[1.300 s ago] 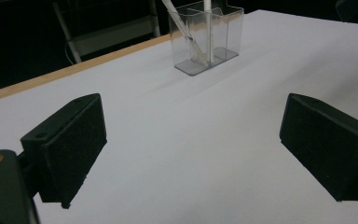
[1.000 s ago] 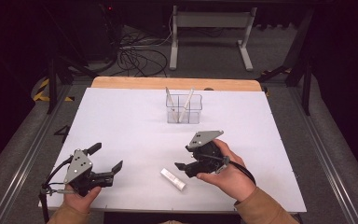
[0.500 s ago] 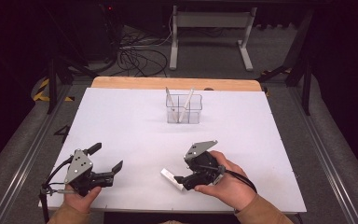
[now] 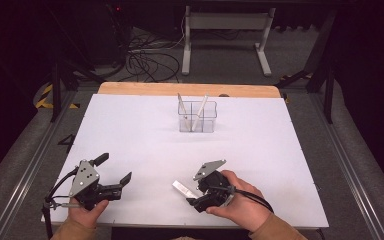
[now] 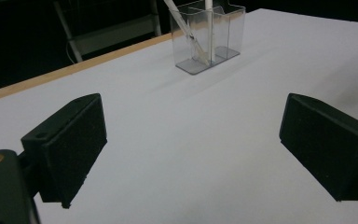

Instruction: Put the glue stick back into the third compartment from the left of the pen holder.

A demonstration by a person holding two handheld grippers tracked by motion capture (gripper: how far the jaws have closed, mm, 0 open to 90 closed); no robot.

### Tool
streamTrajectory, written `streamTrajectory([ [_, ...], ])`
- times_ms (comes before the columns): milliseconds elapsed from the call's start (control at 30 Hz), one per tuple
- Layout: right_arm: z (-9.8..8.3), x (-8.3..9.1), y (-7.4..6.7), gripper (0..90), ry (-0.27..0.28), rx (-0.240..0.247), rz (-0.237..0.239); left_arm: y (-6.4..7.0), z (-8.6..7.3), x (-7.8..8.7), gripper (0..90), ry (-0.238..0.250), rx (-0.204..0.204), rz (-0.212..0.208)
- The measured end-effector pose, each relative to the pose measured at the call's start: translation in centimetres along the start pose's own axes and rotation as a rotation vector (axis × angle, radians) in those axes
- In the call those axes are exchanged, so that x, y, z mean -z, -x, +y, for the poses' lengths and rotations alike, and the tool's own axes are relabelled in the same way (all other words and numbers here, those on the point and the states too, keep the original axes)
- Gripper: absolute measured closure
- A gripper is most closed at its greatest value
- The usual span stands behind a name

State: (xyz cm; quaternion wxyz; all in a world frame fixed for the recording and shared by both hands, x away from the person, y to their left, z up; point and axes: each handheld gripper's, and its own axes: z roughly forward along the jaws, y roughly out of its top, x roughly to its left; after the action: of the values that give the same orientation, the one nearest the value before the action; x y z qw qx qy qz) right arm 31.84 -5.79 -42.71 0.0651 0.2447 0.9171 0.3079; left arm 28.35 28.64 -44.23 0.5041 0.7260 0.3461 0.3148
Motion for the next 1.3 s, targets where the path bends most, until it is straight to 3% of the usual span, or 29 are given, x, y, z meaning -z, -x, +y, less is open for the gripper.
streamTrajectory([
  [700,-1.4,-2.2,-0.8,35.5,-0.071,0.021,-0.013,0.0,0.0,-0.1,8.0,-0.003,-0.003,-0.001],
  [1100,-1.5,-2.9,-1.1,48.3,-0.07,0.028,-0.059,0.0,0.0,-0.1,8.0,-0.005,-0.003,-0.002],
  [1300,-1.5,-3.1,-1.1,59.7,-0.086,0.03,-0.085,0.0,-0.1,-0.2,8.0,-0.007,-0.004,-0.001],
])
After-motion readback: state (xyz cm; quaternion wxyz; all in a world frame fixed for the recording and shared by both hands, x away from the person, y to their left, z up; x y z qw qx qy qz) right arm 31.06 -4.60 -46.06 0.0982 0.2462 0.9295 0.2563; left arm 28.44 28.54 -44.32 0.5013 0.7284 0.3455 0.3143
